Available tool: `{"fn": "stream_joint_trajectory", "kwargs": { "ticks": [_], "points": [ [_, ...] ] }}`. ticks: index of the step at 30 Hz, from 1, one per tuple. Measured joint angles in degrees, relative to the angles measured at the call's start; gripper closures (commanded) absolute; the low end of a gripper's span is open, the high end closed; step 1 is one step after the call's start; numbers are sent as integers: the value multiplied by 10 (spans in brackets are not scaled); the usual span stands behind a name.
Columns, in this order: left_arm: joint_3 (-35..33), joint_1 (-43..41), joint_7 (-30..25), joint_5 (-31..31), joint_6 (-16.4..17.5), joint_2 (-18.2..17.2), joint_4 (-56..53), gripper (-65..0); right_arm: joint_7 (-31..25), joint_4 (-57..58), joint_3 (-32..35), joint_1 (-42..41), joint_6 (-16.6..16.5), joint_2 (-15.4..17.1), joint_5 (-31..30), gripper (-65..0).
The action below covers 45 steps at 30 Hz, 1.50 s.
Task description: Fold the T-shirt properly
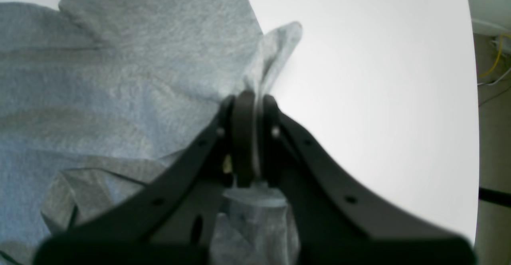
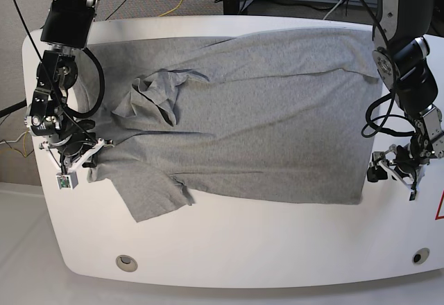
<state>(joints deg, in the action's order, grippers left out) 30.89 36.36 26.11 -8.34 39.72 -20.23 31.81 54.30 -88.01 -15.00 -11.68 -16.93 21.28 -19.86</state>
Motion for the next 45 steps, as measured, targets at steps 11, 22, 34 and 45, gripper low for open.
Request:
{"fn": "stream_joint_trajectory", "kwargs": {
  "ticks": [11, 22, 34, 45],
  "points": [
    [0, 17, -55, -2, 0, 4, -92, -457, 0, 0, 0, 0, 0, 14, 0, -44],
    [2, 17, -66, 0, -2, 11, -99, -457, 0, 0, 0, 0, 0, 18, 0, -44],
    [17, 18, -69, 4, 0, 30, -99, -457, 0, 0, 0, 0, 0, 19, 0, -45],
    [17, 19, -75, 5, 0, 50, -97, -457, 0, 0, 0, 2, 0, 18, 0, -44]
  ]
}}
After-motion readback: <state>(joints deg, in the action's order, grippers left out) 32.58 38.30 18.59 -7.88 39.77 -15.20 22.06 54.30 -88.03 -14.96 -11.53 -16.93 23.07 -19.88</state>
